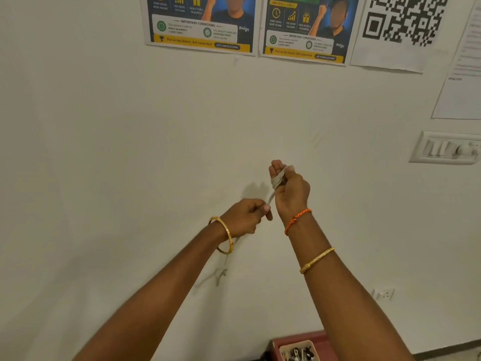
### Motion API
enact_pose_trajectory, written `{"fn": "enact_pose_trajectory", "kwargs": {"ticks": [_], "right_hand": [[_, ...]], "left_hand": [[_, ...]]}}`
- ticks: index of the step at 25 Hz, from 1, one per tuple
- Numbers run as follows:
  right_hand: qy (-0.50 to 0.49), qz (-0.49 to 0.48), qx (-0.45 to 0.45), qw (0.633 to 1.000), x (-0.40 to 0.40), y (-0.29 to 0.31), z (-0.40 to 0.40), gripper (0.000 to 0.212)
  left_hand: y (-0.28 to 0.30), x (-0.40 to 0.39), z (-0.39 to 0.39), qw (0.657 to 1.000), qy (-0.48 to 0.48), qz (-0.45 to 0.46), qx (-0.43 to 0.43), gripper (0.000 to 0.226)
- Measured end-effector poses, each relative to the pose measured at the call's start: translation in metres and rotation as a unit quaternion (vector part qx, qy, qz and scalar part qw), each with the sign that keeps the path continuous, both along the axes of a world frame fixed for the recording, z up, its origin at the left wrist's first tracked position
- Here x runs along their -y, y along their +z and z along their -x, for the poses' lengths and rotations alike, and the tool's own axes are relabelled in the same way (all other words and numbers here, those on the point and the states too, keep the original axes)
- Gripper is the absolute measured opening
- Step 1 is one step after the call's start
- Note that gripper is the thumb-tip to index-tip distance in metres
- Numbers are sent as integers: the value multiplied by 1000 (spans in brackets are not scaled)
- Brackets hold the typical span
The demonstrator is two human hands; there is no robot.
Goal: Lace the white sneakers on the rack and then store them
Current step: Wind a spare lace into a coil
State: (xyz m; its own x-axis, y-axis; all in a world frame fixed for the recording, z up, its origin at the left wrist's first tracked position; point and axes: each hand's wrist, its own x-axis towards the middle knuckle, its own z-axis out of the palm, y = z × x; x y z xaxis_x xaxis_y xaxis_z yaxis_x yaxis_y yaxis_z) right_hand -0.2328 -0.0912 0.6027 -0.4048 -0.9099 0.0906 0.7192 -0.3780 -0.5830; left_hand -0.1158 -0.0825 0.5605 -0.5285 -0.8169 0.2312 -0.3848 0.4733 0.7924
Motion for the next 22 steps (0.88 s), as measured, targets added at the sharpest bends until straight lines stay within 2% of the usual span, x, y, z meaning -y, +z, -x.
{"fn": "enact_pose_trajectory", "kwargs": {"ticks": [2,4,6,8,12,14,15,17,19,22], "right_hand": [[-44,-39,-105,993,0,-10,2,22],[-65,-56,-252,964,-3,-20,4,23],[-57,-62,-425,901,-11,-24,6,27],[-41,-68,-552,830,-20,-23,8,35],[1,-117,-628,769,-30,-16,19,44],[77,-137,-632,759,-32,-15,26,45],[119,-139,-617,766,-33,-15,29,45],[180,-129,-548,807,-33,-13,33,45],[228,-104,-444,860,-33,-10,35,45],[277,-42,-276,919,-29,-6,31,41]], "left_hand": [[14,2,0,997,26,66,26,31],[26,8,-3,991,59,115,29,30],[34,16,-7,988,75,132,7,26],[35,24,-8,990,66,122,-10,21],[21,32,-7,993,57,100,-25,20],[15,33,-9,993,60,85,-48,21],[13,33,-9,993,65,71,-65,21],[7,34,-10,991,70,45,-100,22],[-4,34,-7,991,58,17,-120,26],[-23,34,1,990,52,-53,-118,33]]}}
